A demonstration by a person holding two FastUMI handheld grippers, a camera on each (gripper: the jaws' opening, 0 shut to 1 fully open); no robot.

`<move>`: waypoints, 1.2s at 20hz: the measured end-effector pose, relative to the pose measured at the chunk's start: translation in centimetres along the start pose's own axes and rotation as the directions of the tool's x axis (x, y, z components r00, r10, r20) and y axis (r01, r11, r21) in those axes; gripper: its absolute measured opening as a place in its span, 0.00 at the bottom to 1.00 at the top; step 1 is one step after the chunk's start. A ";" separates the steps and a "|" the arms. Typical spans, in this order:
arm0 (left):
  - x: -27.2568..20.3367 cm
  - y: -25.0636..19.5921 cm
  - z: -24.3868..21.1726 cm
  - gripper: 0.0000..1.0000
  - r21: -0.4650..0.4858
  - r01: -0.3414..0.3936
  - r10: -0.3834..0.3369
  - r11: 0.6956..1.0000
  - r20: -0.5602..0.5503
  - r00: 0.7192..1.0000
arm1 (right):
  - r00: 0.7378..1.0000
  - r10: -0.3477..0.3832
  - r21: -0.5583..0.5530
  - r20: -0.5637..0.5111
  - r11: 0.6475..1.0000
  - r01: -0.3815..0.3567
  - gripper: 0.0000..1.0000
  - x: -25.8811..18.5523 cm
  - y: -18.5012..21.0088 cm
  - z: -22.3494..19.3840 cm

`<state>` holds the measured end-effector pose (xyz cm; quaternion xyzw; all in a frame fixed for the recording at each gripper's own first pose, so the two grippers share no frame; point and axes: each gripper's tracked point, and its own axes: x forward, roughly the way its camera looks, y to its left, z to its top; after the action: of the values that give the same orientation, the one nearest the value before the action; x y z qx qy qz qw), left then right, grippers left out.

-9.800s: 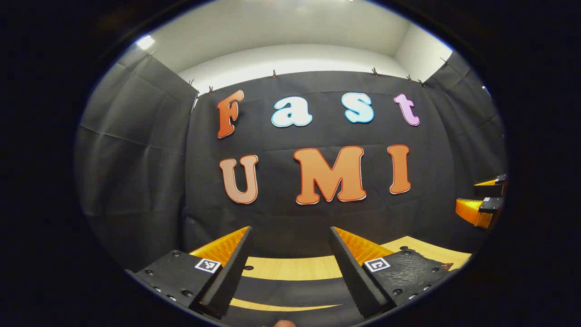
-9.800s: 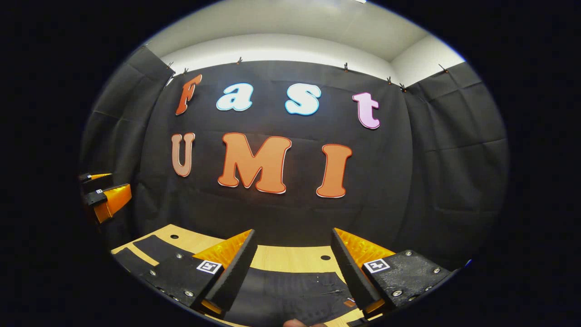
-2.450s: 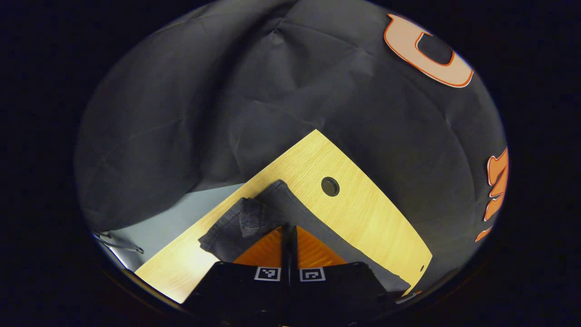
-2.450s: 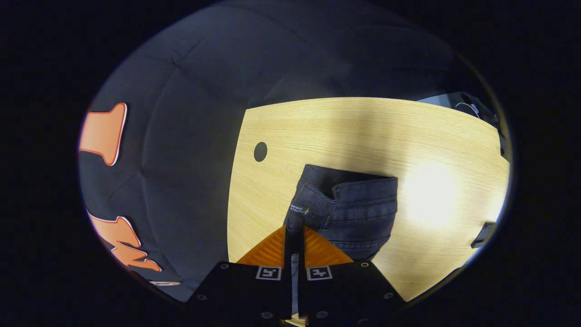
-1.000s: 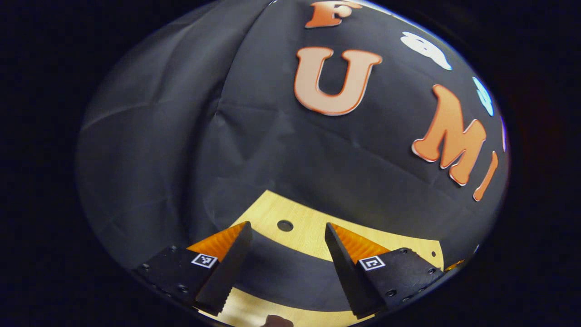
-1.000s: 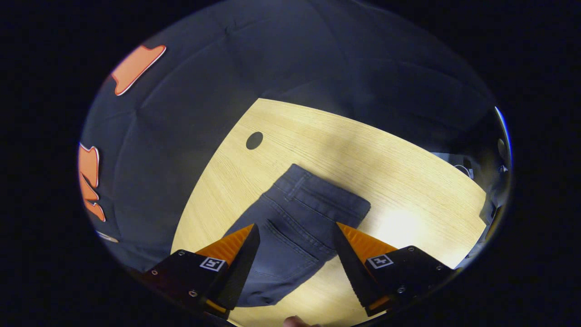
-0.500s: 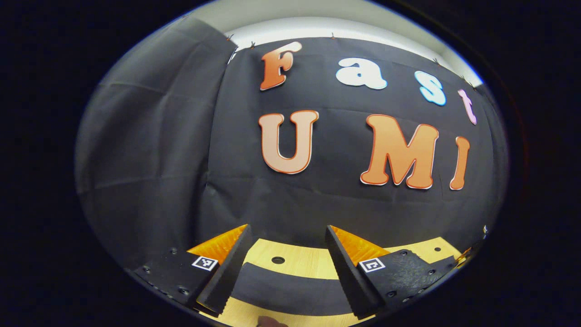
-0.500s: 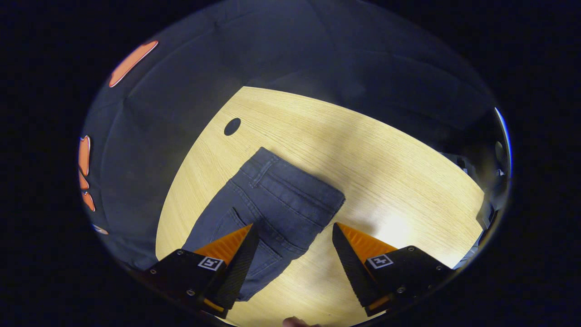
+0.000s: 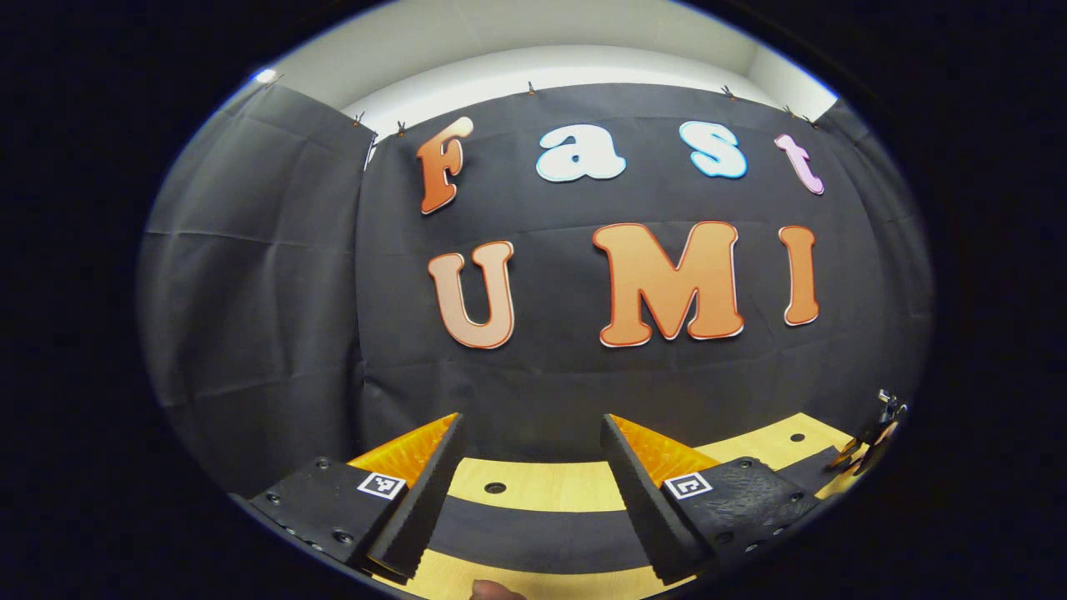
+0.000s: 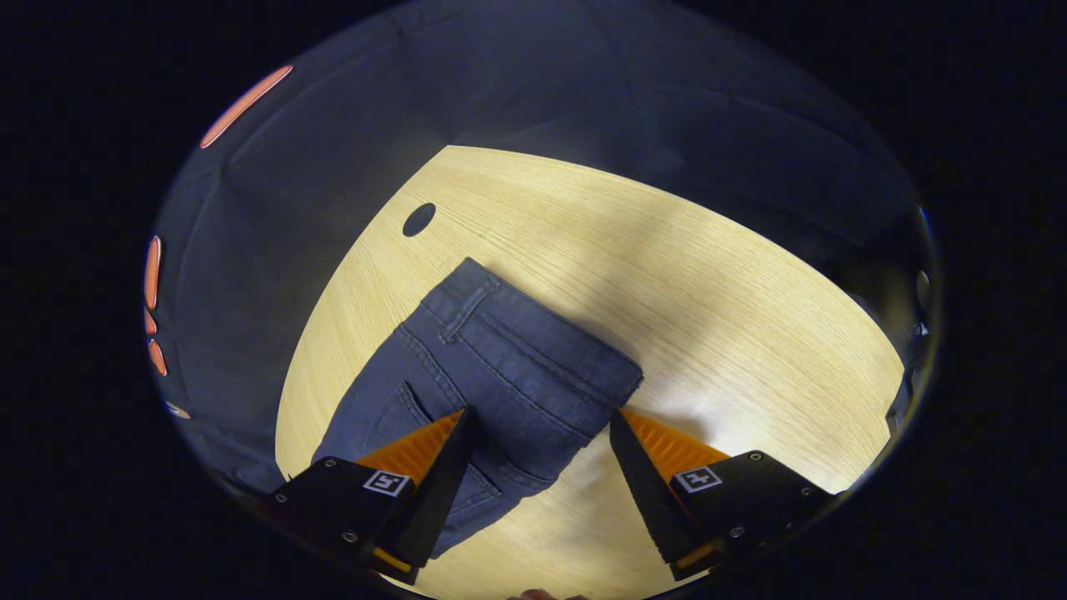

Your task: Grasp the waist and the cuffs of the jeans and fold them to make the two legs overlap; first hold the waist and fold one-third of the jeans toward the cuffs, then hold the cuffs and fold the remaining one-third in the same direction to finish folding.

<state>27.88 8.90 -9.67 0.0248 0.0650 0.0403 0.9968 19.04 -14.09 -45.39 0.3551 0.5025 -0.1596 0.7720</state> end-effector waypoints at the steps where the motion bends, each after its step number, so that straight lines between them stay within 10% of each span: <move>1: -0.3 -0.6 -0.2 0.96 -0.001 0.005 -0.005 1.000 -0.009 1.000 | 1.000 0.000 -0.008 0.012 1.000 0.000 0.98 -0.2 -0.1 0.2; 6: -1.8 -4.4 -1.7 0.98 -0.010 0.045 -0.045 0.999 -0.051 0.998 | 0.998 0.025 -0.071 0.056 0.997 -0.021 0.78 0.4 0.5 0.2; 11: -2.6 -6.6 -2.5 0.97 -0.002 0.090 -0.090 0.996 -0.078 0.993 | 0.993 0.073 0.014 0.089 0.997 -0.075 0.27 -0.4 1.9 0.1; 24: 0.0 -4.0 -3.3 0.98 -0.055 0.174 -0.177 0.983 -0.056 0.983 | 0.922 0.233 -0.245 0.308 0.956 -0.160 0.26 -12.4 11.1 -0.3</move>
<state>27.75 5.05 -13.11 -0.0070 0.0961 -0.0451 0.9943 20.04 -7.45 -30.17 0.2861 0.3404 -0.0836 0.8918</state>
